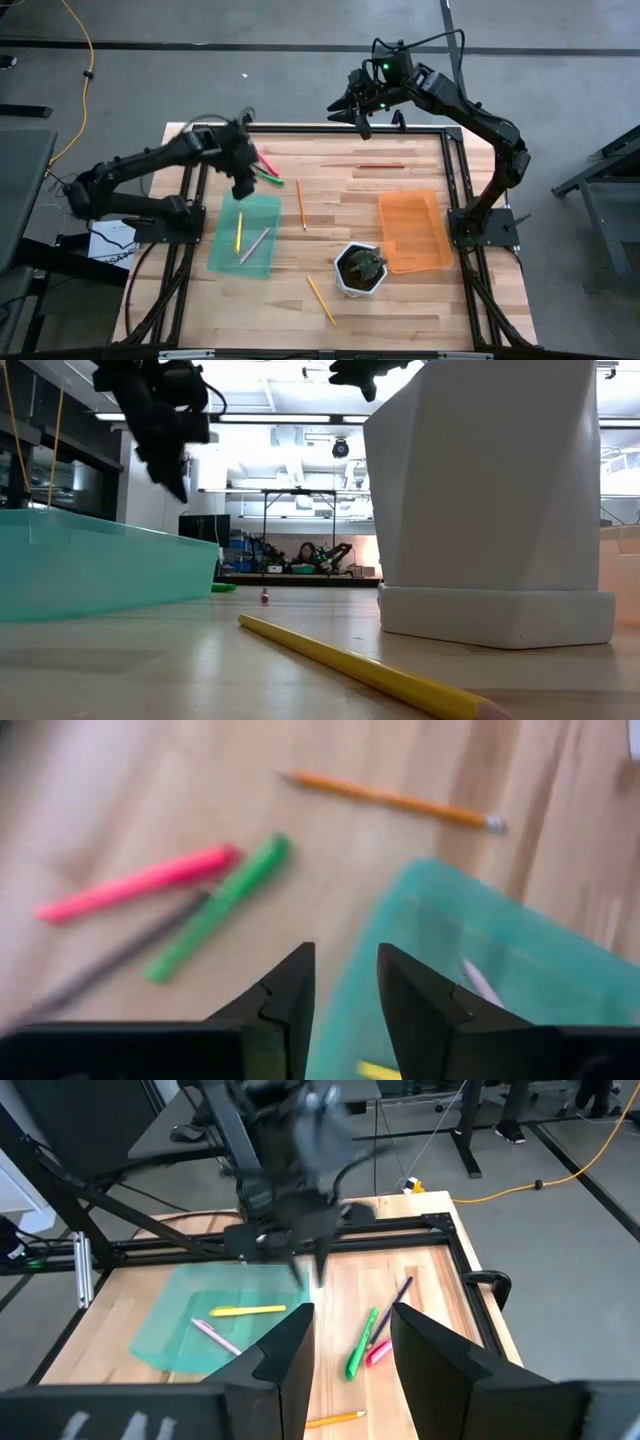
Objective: Sort pens & pencils
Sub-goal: Put the green pen into the green bin
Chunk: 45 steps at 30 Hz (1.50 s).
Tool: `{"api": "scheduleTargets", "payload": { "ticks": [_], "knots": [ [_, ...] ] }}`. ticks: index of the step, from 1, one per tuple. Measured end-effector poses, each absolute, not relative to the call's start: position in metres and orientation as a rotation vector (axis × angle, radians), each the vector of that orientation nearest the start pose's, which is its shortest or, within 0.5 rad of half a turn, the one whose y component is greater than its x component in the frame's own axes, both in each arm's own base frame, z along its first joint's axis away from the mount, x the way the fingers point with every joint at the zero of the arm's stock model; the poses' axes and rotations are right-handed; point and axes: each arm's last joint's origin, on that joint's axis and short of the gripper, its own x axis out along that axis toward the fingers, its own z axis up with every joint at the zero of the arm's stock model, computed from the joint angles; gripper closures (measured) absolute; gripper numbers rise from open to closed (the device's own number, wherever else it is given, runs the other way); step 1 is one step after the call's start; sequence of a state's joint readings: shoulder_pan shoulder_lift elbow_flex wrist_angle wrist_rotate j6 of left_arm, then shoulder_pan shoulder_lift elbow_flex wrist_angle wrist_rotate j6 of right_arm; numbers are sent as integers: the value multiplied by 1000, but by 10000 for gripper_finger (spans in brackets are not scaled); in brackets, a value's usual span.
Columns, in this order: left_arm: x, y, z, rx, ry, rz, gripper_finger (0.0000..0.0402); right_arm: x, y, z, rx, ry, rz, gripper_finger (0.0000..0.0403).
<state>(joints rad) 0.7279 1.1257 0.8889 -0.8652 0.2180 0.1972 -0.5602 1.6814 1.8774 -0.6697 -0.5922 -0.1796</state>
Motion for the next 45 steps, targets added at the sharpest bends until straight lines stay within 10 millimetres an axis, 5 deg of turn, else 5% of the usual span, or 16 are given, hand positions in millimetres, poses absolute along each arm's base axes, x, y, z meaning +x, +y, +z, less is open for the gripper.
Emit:
{"api": "scheduleTargets", "payload": {
  "ticks": [7,17,29,45],
  "knots": [
    [137,167,285,-228,985,327,304,313,-177,431,99,392,59,276],
    [136,202,264,-187,1147,212,305,314,-178,432,108,377,40,276],
    [171,196,239,20,1230,-66,305,314,-178,432,99,377,40,276],
    [207,194,202,65,1403,-90,305,314,-178,432,102,385,42,276]
  ]
}}
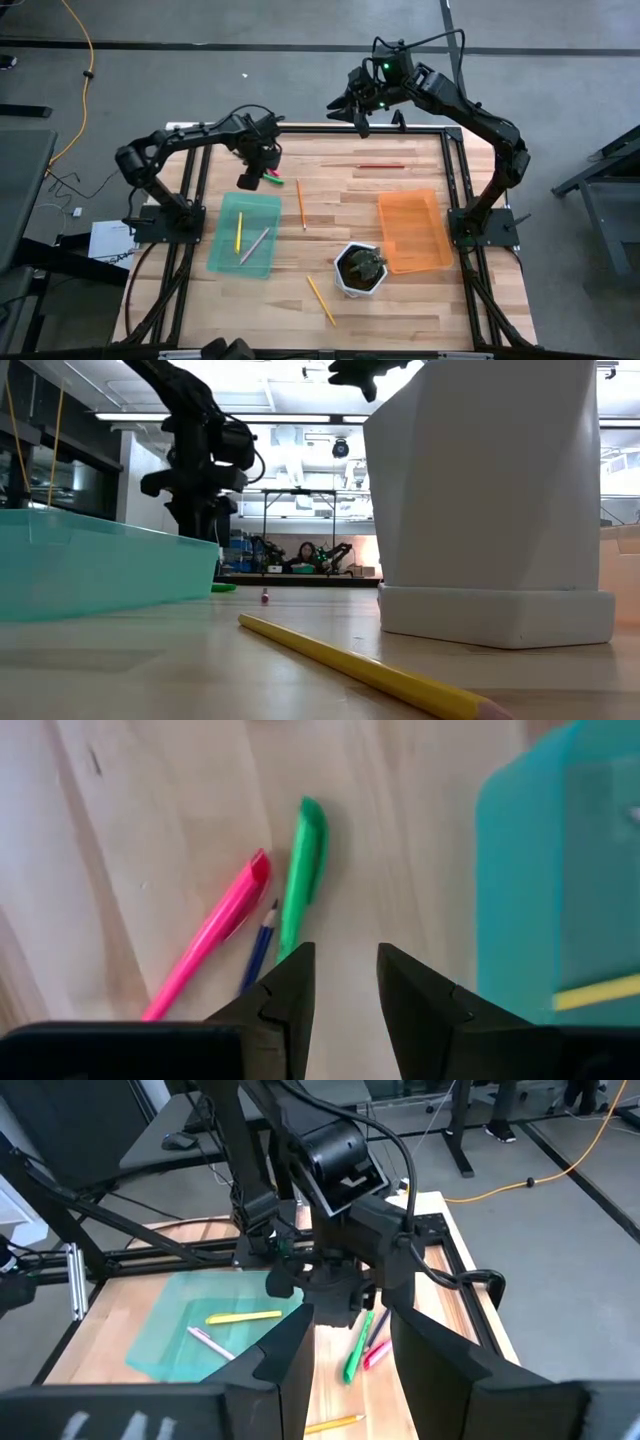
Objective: Sort pens & pencils
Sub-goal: Put the green pen into the green bin
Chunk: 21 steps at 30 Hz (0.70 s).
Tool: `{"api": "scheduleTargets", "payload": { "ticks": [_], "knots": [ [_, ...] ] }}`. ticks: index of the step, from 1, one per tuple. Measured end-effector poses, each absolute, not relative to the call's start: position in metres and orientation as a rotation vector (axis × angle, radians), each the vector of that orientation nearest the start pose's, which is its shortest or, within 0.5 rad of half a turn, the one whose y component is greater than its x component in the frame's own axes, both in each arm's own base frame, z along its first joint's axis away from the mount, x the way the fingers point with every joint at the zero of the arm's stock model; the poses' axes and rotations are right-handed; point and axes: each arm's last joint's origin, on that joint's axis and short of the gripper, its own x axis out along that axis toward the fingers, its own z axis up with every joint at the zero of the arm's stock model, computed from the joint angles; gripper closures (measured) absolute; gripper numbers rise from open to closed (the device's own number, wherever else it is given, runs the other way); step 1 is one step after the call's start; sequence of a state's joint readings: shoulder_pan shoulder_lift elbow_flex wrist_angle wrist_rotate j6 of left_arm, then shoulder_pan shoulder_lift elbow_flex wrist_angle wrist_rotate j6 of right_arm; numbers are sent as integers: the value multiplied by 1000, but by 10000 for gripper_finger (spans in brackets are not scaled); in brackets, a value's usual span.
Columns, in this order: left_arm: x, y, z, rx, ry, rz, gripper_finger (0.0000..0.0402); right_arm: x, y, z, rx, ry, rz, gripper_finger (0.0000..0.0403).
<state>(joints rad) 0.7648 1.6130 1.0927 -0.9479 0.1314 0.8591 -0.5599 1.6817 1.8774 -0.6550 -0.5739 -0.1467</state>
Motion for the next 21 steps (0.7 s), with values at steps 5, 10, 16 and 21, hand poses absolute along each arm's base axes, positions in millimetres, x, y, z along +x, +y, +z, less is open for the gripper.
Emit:
{"api": "scheduleTargets", "payload": {
  "ticks": [5,10,16,21],
  "knots": [
    [210,196,199,47,1378,-75,305,315,-176,431,102,387,48,276],
    [212,197,200,46,1347,-74,305,317,-172,431,96,388,61,276],
    [216,200,188,12,1365,-88,305,318,-170,431,89,391,66,276],
    [218,202,178,-14,1386,-100,305,318,-170,431,92,396,65,276]
  ]
}}
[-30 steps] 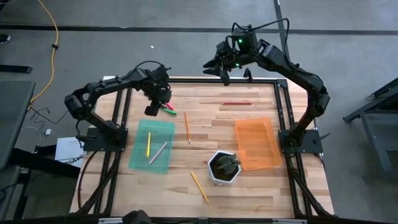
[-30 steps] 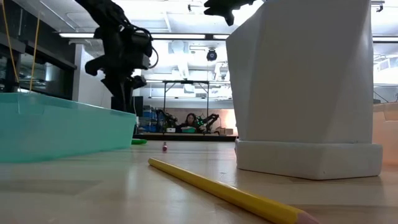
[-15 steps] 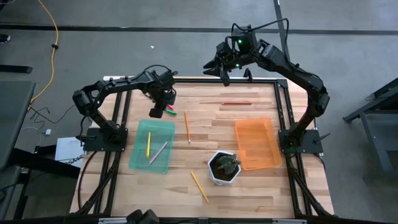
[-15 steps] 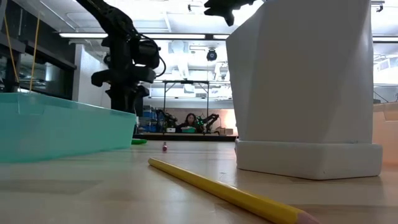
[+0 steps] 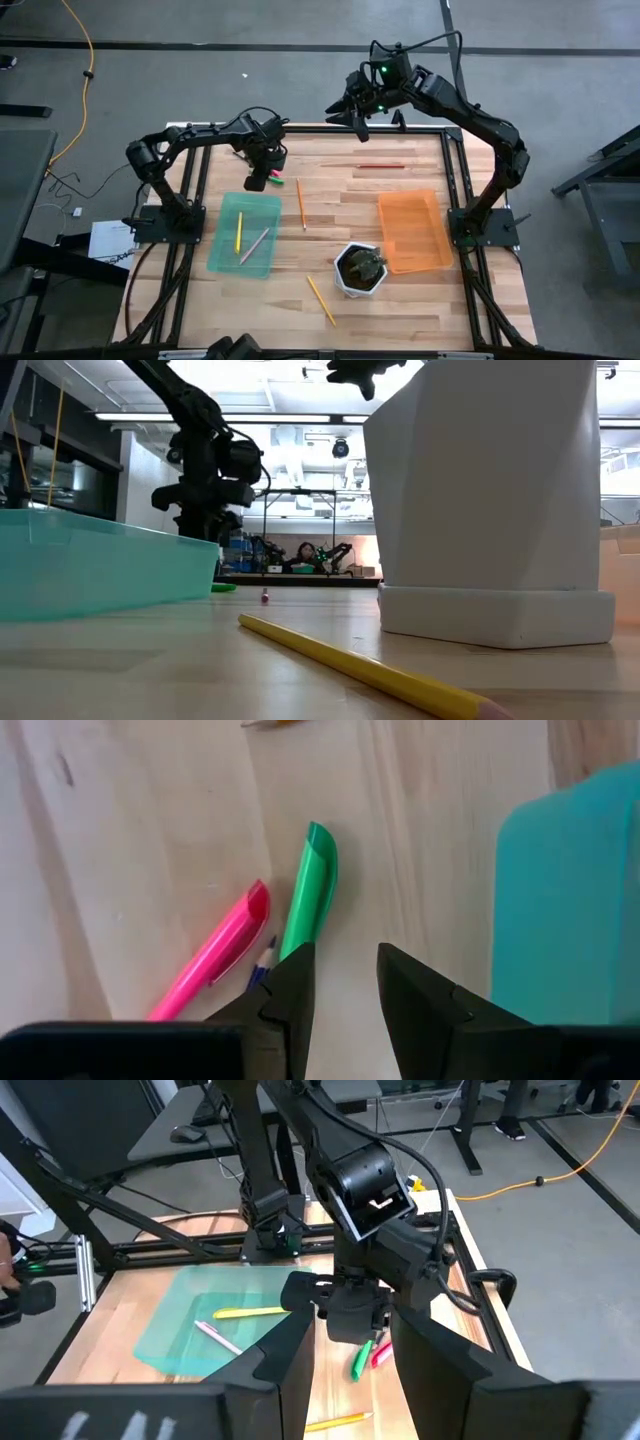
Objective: Sort pens & pencils
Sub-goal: Put the green pen into the green bin
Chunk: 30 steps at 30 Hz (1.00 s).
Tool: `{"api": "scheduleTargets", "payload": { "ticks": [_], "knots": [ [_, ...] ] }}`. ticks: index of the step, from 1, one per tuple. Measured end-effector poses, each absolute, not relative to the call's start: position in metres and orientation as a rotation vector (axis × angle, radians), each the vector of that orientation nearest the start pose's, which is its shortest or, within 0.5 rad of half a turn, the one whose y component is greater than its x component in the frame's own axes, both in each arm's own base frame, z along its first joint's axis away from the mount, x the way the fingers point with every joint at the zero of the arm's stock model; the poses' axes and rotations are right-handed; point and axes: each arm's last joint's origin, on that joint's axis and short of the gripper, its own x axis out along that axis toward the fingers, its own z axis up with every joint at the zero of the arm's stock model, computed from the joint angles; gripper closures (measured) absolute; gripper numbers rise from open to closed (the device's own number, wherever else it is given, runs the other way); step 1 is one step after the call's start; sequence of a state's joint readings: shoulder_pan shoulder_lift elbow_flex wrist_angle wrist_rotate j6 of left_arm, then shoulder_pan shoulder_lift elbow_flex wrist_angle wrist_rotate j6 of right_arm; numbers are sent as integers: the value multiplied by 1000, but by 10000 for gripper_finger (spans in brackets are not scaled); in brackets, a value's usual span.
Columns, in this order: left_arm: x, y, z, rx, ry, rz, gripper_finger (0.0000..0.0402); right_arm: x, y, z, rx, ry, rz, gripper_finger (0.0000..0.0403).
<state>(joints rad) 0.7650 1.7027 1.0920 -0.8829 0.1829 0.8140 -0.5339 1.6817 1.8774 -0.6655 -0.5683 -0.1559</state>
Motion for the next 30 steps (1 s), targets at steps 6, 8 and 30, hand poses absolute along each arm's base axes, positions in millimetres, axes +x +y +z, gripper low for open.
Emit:
{"api": "scheduleTargets", "payload": {
  "ticks": [6,8,30],
  "knots": [
    [221,205,165,-35,1408,-116,305,318,-170,430,93,397,65,276],
    [223,206,163,-31,1404,-112,305,318,-170,430,93,397,65,276],
    [228,211,148,-54,1384,-134,305,318,-170,430,94,399,65,276]
  ]
}}
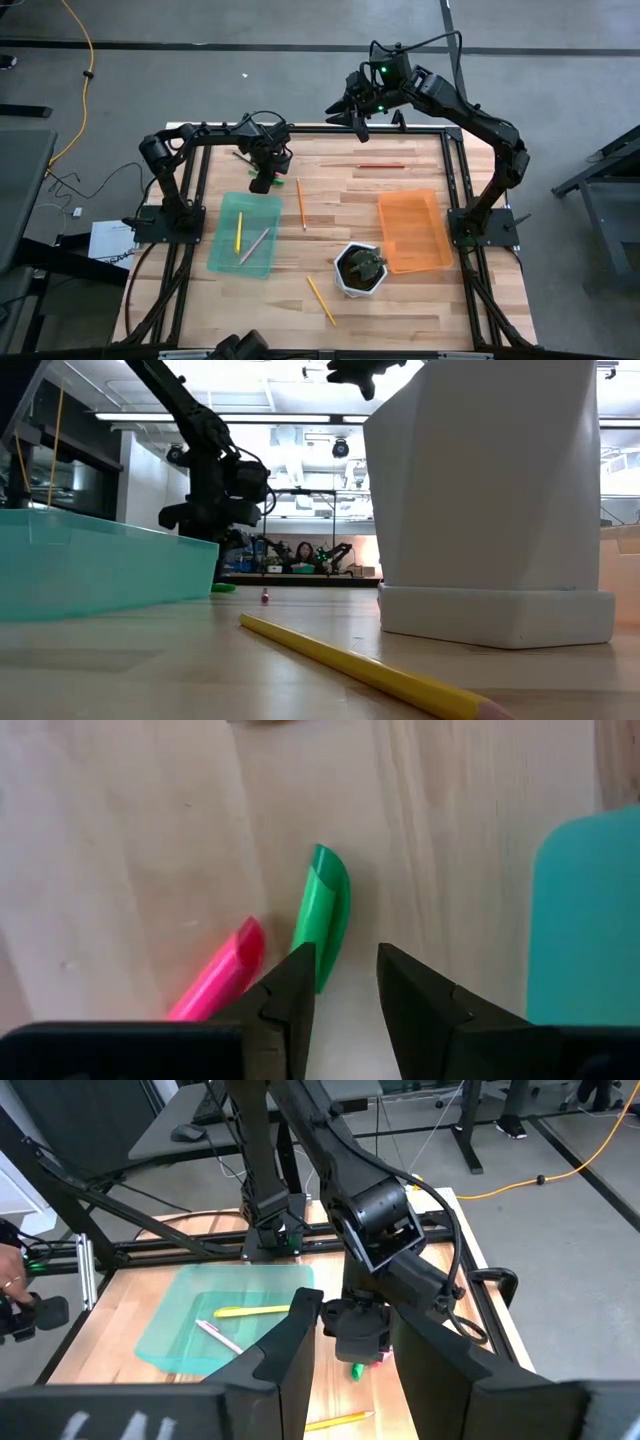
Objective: Sort pens & pencils
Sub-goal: Put the green pen into the green bin
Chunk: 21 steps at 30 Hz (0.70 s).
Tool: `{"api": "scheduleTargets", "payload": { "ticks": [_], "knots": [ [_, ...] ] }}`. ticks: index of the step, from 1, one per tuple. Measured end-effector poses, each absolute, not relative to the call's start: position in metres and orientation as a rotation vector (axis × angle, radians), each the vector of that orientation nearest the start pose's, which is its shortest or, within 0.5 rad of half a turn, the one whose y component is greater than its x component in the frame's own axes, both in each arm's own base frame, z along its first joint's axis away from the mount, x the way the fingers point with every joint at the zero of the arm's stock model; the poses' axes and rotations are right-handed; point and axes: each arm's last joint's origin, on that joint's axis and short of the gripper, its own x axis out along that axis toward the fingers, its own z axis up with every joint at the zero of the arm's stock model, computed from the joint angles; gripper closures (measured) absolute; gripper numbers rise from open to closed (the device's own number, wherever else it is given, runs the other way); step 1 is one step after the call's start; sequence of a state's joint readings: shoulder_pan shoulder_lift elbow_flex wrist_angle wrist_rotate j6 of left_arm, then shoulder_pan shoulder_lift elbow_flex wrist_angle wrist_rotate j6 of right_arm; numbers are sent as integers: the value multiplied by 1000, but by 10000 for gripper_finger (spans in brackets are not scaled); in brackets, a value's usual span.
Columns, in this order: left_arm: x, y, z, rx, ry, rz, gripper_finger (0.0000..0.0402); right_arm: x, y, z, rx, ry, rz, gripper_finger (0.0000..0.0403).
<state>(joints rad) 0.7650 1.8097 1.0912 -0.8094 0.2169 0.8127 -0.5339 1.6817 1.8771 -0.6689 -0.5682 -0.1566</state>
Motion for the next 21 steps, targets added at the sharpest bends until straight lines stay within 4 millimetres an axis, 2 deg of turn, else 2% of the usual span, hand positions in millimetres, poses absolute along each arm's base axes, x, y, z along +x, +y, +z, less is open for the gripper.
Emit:
{"api": "scheduleTargets", "payload": {
  "ticks": [13,21],
  "knots": [
    [233,215,147,-12,1356,-88,305,318,-170,430,96,399,65,276],
    [232,213,146,-38,1348,-120,305,318,-170,430,96,399,64,276]
  ]
}}
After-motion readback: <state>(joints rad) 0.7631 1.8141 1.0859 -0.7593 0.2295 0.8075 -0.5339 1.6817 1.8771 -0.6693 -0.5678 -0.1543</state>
